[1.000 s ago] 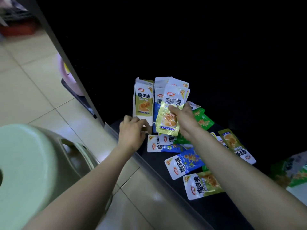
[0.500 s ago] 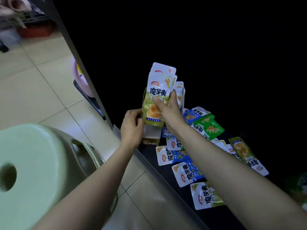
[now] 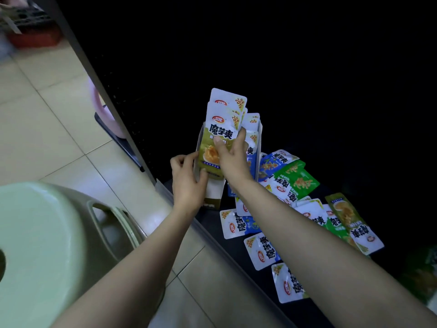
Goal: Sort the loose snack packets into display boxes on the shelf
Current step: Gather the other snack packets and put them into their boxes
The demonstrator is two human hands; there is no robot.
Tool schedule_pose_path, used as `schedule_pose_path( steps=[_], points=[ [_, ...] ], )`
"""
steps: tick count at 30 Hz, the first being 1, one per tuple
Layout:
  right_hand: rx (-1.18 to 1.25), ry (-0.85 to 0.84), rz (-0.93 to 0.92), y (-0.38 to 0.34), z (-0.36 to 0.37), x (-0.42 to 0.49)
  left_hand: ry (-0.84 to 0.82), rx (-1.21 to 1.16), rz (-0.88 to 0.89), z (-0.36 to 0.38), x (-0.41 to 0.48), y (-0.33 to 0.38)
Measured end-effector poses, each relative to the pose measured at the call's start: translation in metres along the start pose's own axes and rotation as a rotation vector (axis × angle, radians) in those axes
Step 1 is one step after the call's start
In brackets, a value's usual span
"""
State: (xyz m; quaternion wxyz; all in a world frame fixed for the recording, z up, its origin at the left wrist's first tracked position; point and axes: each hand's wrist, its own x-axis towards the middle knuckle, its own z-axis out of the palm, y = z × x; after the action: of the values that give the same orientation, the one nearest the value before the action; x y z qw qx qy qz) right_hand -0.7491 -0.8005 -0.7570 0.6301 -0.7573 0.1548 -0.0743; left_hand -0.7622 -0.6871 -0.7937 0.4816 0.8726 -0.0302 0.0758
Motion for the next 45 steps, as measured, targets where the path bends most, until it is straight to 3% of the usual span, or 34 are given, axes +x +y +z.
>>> schedule_pose_path(
  steps=[5, 7, 15, 23, 29, 35, 37, 41, 43, 45],
  points=[
    [-0.358, 0.060, -0.199, 0.016, 0.002, 0.007, 0.023, 0.009, 0.001, -0.002, 0.001, -0.007],
    [-0.404, 0.109, -0.185, 0.027, -0.001, 0.010, 0.026, -0.007, 0.003, -0.001, 0.001, -0.008],
    [-0.351, -0.106, -0.040, 0.031, -0.018, 0.016, -0.006, -0.025, -0.004, 0.002, -0.001, -0.003],
    [-0.301, -0.008, -0.311, 0.030, -0.027, 0.014, -0.083, -0.005, -0.063, 0.007, 0.000, -0.010],
    [-0.391, -0.048, -0.277, 0.031, -0.029, 0.027, -0.084, -0.005, -0.075, 0.007, -0.001, -0.010],
    [-0.273, -0.022, -0.401, 0.029, -0.037, 0.016, -0.076, 0.067, -0.062, 0.005, -0.007, -0.007],
    [-0.245, -0.023, -0.430, 0.026, -0.044, 0.010, -0.012, 0.155, 0.023, 0.004, -0.009, -0.002],
    [-0.207, 0.019, -0.490, 0.018, -0.074, -0.013, 0.089, 0.231, 0.363, 0.003, -0.016, 0.018],
    [-0.230, 0.048, -0.520, 0.018, -0.097, -0.025, 0.033, 0.273, 0.556, 0.005, -0.023, 0.028],
    [-0.281, 0.038, -0.501, 0.026, -0.119, -0.040, -0.143, 0.288, 0.697, 0.009, -0.032, 0.035]
  ],
)
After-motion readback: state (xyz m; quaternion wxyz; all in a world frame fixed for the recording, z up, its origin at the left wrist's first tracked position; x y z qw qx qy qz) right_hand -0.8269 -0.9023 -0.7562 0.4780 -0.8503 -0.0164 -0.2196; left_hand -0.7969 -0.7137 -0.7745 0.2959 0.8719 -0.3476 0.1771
